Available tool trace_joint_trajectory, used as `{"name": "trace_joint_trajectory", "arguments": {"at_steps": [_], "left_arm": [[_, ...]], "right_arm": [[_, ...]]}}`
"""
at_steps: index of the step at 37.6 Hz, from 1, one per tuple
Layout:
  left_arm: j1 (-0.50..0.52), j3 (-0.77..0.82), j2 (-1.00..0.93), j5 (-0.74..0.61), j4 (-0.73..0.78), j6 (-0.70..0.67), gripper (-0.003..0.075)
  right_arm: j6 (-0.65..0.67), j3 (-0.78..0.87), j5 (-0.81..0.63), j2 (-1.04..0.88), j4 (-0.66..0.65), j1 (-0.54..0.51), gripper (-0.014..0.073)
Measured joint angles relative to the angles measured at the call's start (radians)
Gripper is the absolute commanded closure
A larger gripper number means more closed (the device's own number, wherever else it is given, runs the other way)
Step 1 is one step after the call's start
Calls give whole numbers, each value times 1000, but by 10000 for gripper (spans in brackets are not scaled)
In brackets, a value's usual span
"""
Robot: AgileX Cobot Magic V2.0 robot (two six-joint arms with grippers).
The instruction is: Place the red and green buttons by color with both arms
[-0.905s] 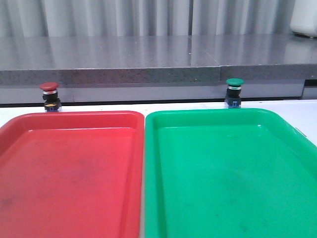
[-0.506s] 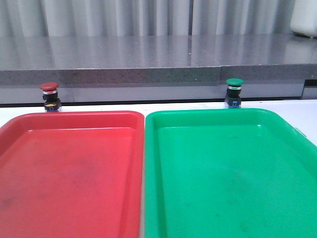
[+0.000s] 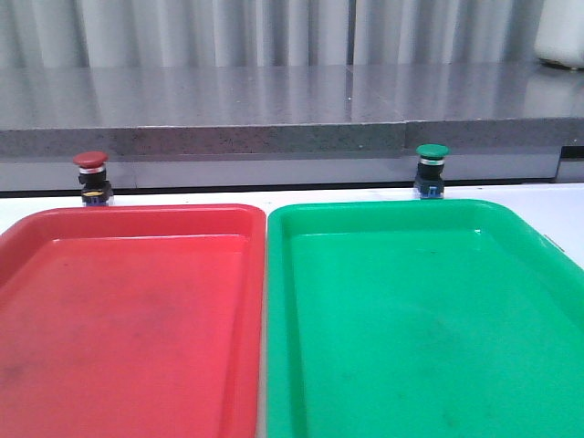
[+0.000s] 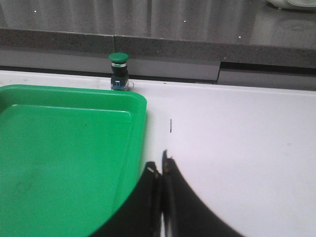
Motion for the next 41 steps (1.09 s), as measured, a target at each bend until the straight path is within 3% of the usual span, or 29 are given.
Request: {"name": "trace_joint_trajectory", "arguments": {"at_steps": [12, 21, 26, 33, 41], "left_arm": [[0, 0, 0, -32, 0, 0, 740], [0, -9, 0, -250, -2, 0, 740], [0, -103, 0, -237, -2, 0, 740], [0, -310, 100, -77, -2, 0, 740], [0, -404, 300, 26, 0, 0, 740]], "right_arm": [[0, 0, -2, 0, 0, 0, 662], [0, -5, -135, 0, 0, 0, 661], [0, -91, -147, 0, 0, 0, 661], [0, -331, 38, 60, 0, 0, 661], [0, -507, 226, 280, 0, 0, 661]]}}
